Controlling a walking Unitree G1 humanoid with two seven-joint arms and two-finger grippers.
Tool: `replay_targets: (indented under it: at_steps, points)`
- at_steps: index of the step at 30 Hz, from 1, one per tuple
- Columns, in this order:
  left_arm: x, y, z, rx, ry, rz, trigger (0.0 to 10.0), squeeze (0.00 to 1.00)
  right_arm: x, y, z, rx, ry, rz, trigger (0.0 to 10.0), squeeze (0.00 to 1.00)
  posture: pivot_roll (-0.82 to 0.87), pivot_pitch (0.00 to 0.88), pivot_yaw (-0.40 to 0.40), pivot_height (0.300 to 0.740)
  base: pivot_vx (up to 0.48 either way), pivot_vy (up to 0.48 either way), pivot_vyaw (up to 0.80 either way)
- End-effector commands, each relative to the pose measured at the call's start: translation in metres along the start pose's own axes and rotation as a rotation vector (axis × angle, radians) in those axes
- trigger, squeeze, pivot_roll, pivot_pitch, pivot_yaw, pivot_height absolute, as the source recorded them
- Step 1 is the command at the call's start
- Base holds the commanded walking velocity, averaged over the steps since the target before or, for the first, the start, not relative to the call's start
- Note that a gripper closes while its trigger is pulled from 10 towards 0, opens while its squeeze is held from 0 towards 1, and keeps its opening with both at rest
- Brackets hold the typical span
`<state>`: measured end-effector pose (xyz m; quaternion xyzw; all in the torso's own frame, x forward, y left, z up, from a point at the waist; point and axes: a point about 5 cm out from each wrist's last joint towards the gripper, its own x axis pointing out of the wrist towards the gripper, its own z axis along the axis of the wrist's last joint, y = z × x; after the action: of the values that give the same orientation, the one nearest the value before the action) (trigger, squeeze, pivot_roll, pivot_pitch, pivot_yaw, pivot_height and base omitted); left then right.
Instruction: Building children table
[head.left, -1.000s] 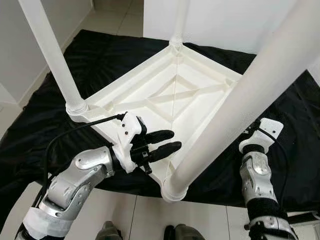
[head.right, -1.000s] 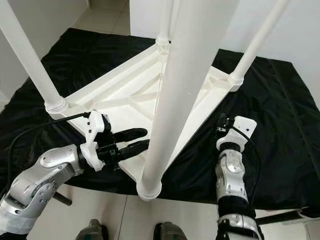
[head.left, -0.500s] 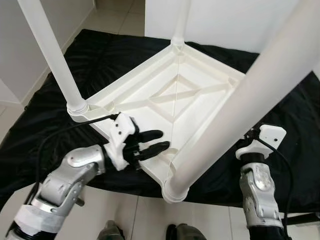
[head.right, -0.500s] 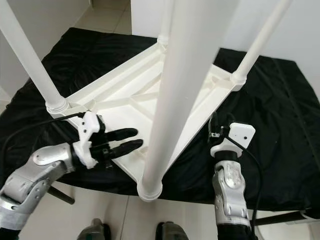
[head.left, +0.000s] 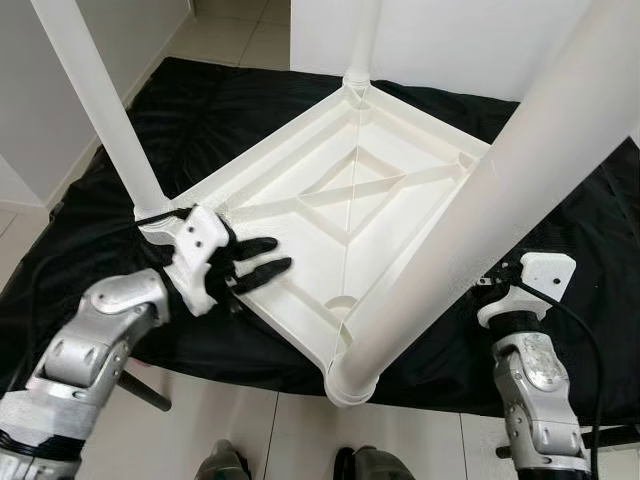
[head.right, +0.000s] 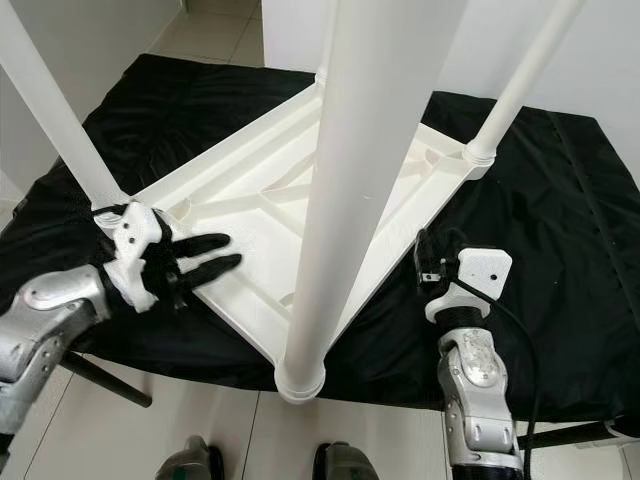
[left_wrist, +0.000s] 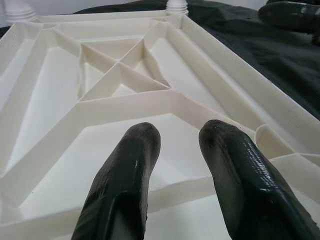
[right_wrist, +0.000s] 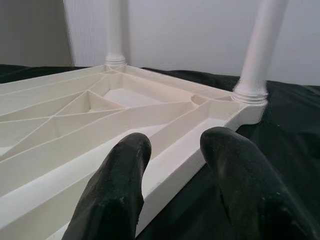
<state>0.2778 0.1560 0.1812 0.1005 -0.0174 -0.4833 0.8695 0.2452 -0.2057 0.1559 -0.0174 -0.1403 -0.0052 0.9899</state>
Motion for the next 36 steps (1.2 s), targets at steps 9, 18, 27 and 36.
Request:
replay_targets:
  at_steps: [9, 18, 27, 36]
  points:
    - [-0.003, -0.005, -0.005, 0.027, 0.012, -0.119, 10.0, 0.0, -0.026, -0.001, 0.015, 0.003, 0.035, 0.168, 10.0, 0.0, 0.04, 0.092, -0.039, 0.74, 0.0, 0.0, 0.0]
    - [-0.007, -0.018, -0.017, 0.003, 0.03, -0.2, 10.0, 0.0, -0.051, -0.002, 0.016, 0.012, 0.15, 0.324, 10.0, 1.0, 0.04, 0.062, -0.025, 0.74, 0.0, 0.0, 0.0]
    - [-0.009, -0.032, -0.02, 0.0, 0.05, -0.314, 10.0, 0.0, -0.074, 0.004, 0.02, 0.026, 0.269, 0.625, 10.0, 1.0, 0.05, 0.019, -0.015, 0.74, 0.0, 0.0, 0.0]
    - [0.002, -0.039, -0.022, 0.019, 0.057, -0.349, 10.0, 0.0, -0.077, 0.004, 0.021, 0.057, 0.324, 0.821, 10.0, 0.0, 0.05, 0.0, 0.009, 0.74, 0.0, 0.0, 0.0]
